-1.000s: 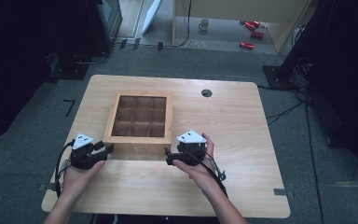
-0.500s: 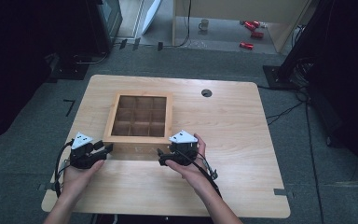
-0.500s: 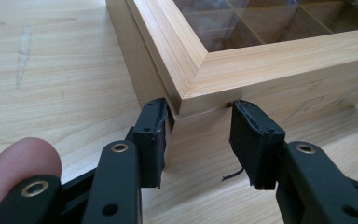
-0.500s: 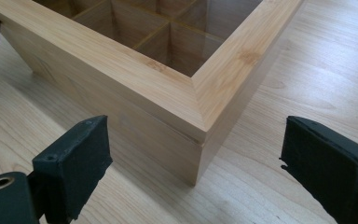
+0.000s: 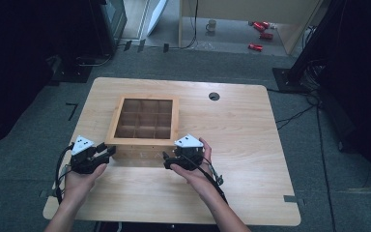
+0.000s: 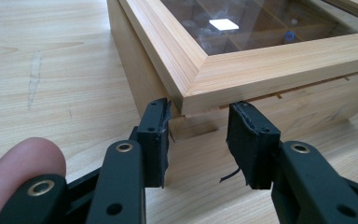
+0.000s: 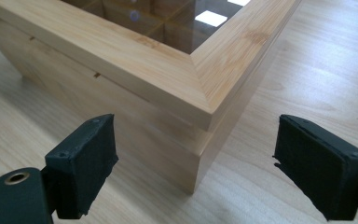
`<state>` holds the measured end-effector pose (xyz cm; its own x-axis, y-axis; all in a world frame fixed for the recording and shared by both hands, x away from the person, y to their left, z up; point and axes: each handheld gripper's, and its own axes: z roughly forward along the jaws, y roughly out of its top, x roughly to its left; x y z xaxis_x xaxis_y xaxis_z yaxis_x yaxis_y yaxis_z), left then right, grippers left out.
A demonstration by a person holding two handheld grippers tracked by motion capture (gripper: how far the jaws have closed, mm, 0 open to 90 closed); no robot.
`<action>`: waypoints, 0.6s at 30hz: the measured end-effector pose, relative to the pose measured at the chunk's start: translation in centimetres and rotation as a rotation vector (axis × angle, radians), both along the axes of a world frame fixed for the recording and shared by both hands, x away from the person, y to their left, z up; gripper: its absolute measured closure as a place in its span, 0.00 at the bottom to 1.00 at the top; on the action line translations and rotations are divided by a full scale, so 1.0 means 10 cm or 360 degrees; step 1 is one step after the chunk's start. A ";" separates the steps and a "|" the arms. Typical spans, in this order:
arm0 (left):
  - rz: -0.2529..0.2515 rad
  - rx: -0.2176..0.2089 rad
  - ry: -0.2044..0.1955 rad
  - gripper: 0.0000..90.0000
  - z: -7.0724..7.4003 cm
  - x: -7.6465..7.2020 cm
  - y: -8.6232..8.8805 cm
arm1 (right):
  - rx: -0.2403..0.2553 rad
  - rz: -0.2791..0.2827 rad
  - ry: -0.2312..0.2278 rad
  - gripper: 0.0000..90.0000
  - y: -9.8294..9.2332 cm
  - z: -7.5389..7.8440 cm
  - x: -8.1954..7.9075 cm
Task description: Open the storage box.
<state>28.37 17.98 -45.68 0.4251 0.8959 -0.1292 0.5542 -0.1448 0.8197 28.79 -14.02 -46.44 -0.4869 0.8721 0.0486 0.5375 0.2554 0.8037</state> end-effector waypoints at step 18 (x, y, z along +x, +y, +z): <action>-0.0011 -0.0068 -0.0034 0.62 0.09 0.00 0.05 | 0.0040 -0.0139 -0.0190 0.31 0.00 0.02 0.09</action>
<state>28.33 18.44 -44.76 0.4345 0.8867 -0.1583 0.5356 -0.1130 0.8369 29.69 -13.98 -46.24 -0.4131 0.9105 0.0174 0.4572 0.1908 0.8686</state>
